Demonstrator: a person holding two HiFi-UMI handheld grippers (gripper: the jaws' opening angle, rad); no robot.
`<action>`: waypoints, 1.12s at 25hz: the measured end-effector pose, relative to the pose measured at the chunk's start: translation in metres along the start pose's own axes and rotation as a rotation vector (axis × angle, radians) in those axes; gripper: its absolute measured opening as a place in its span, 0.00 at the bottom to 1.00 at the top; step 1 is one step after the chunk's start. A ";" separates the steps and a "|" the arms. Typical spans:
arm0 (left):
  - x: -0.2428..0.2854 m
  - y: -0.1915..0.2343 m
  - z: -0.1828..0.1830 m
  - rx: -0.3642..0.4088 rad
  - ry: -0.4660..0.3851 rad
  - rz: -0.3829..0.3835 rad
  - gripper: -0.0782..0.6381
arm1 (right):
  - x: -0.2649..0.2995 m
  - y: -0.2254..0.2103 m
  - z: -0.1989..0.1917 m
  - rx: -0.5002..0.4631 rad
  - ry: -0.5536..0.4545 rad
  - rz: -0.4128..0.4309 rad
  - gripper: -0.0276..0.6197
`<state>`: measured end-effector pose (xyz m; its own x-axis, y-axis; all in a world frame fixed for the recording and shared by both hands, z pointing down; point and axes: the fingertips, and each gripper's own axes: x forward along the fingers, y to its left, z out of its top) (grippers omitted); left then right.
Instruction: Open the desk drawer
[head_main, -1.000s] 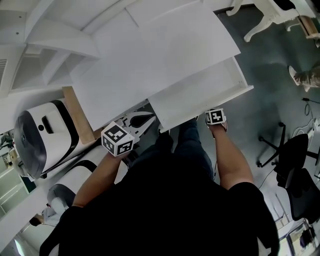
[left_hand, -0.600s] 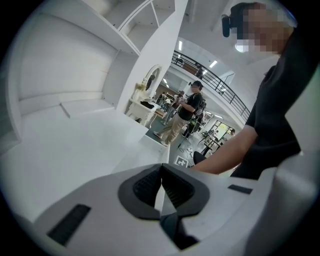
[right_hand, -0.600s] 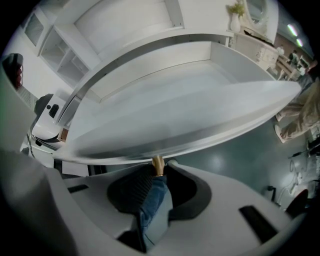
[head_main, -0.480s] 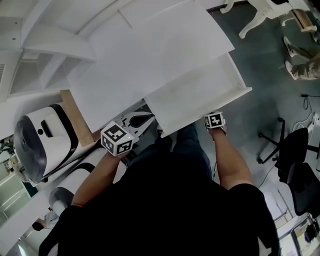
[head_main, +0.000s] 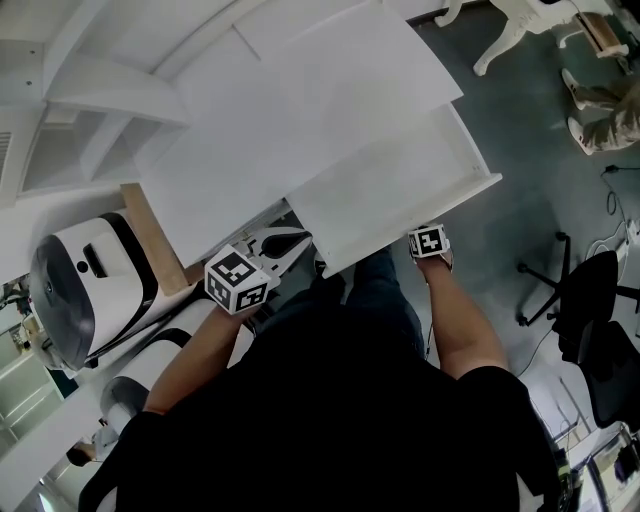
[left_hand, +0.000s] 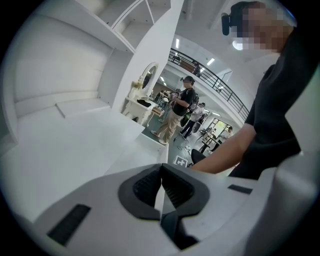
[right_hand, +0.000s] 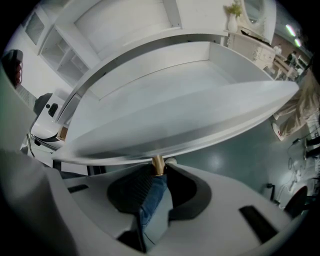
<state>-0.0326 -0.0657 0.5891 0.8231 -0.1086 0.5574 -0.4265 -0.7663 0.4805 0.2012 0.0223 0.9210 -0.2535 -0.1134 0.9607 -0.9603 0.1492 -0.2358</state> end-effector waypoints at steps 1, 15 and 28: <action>0.000 0.000 0.000 0.000 0.000 0.000 0.12 | 0.000 0.000 0.000 0.001 0.001 0.001 0.18; 0.007 -0.006 0.004 0.008 -0.019 -0.025 0.12 | -0.007 -0.011 -0.023 0.084 0.041 -0.014 0.22; -0.002 -0.012 0.024 0.065 -0.058 -0.052 0.12 | -0.067 -0.018 -0.002 0.161 -0.113 -0.049 0.21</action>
<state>-0.0200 -0.0714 0.5659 0.8646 -0.1023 0.4920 -0.3588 -0.8111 0.4619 0.2360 0.0295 0.8614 -0.2085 -0.2271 0.9513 -0.9758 -0.0169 -0.2179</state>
